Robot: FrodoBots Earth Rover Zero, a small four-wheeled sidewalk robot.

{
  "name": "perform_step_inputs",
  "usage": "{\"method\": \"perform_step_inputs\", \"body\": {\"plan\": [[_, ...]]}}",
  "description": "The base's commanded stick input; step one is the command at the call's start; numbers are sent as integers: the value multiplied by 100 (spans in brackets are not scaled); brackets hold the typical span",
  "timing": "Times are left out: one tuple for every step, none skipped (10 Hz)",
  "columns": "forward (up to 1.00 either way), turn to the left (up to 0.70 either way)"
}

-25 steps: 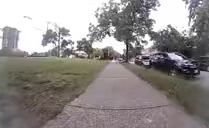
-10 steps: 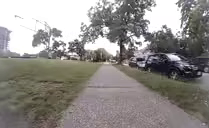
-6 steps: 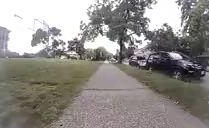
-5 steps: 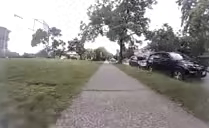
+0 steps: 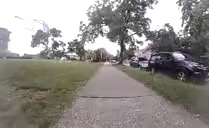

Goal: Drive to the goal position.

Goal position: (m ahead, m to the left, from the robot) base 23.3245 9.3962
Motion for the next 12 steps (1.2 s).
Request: {"method": "perform_step_inputs", "body": {"plan": [[70,0],[70,0],[70,0],[70,0],[70,0],[70,0],[70,0],[70,0],[70,0],[70,0],[70,0],[70,0]]}}
